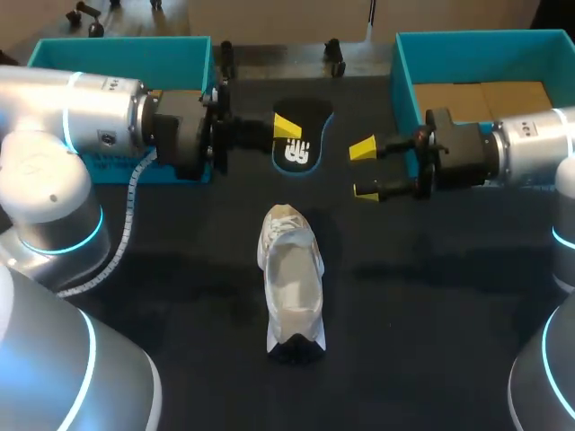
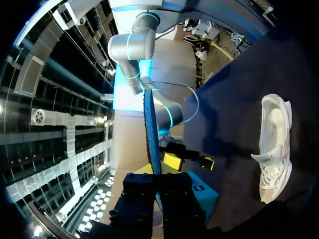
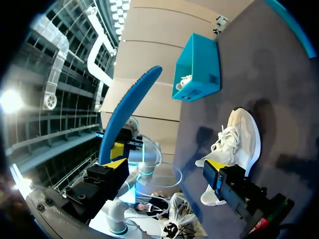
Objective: Take the shoe out of the shoebox, open the shoe tongue, remove and reinsert the insole, then place the shoe into the shoebox
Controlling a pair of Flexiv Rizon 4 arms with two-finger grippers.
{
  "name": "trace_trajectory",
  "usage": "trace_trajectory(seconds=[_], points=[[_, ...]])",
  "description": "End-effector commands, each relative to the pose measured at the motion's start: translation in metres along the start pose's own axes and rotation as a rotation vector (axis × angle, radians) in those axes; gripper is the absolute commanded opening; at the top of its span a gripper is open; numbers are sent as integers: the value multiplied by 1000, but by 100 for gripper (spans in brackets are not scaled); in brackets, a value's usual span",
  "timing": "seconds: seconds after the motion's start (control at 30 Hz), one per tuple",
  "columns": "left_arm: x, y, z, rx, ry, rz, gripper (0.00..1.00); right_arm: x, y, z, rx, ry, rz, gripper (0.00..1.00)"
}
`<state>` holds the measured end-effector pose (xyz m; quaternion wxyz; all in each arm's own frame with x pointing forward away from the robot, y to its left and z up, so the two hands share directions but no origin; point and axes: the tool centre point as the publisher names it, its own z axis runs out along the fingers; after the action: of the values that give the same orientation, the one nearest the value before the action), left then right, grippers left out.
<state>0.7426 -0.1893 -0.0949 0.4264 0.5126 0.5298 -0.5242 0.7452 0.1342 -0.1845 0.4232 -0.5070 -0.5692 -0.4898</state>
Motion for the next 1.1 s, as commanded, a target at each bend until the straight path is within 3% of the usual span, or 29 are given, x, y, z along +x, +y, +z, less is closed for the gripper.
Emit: trace_trajectory(seconds=[0.03, 0.3, 0.83, 1.1], points=[[-3, -1, -1, -2, 9, 0, 0, 0, 0, 1, -1, -1, 0, 100], [-3, -1, -1, -2, 9, 0, 0, 0, 0, 1, -1, -1, 0, 100], [42, -9, -8, 23, -74, 252, 0, 0, 0, 1, -1, -1, 0, 100], [47, -14, -14, 76, -94, 337, 0, 0, 0, 1, -1, -1, 0, 100]])
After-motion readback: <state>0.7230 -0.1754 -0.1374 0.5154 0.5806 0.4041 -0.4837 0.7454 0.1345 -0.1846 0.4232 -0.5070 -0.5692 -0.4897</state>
